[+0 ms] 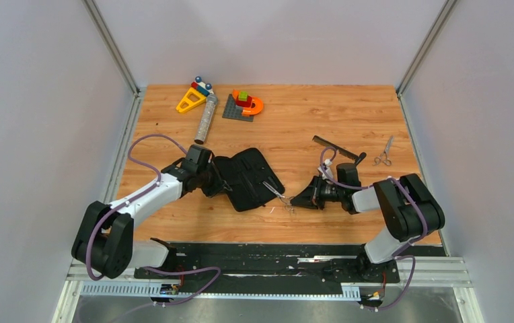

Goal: Sort the hair-cutting tools
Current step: Place the scissors in the hairdressing tool bag.

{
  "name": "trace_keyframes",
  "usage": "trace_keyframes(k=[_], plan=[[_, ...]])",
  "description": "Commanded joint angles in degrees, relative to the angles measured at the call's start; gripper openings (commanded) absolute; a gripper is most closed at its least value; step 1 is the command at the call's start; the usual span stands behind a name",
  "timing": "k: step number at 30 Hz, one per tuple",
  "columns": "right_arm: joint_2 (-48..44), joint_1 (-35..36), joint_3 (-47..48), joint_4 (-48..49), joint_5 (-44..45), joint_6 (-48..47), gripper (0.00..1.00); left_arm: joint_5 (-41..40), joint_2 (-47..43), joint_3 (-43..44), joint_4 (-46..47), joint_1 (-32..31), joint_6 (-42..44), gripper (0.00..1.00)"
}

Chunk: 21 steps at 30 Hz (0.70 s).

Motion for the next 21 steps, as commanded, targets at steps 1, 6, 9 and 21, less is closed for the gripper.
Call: trace_keyframes(k=[1,6,9,21], plan=[[1.7,-0.3,-0.5,5.3,0.0,0.8,0.0,-1.8,-1.4,-0.2,-2.7,0.1,0.3,0.0],[4.3,0.6,1.2,8.8,0.0,2.9,0.0,-0.9,-1.4,-0.9,-2.0,0.1,-0.4,0.0],[5.4,1.8,1.9,11.1,0.7,4.2,0.0,-0.3,-1.1,-0.8,-1.6,0.1,-0.4,0.0],[11.4,4.8,4.4,21.2,4.4,9.1,0.0,1.6,-0.3,-1.2,-0.5,0.1,-0.7,0.0]])
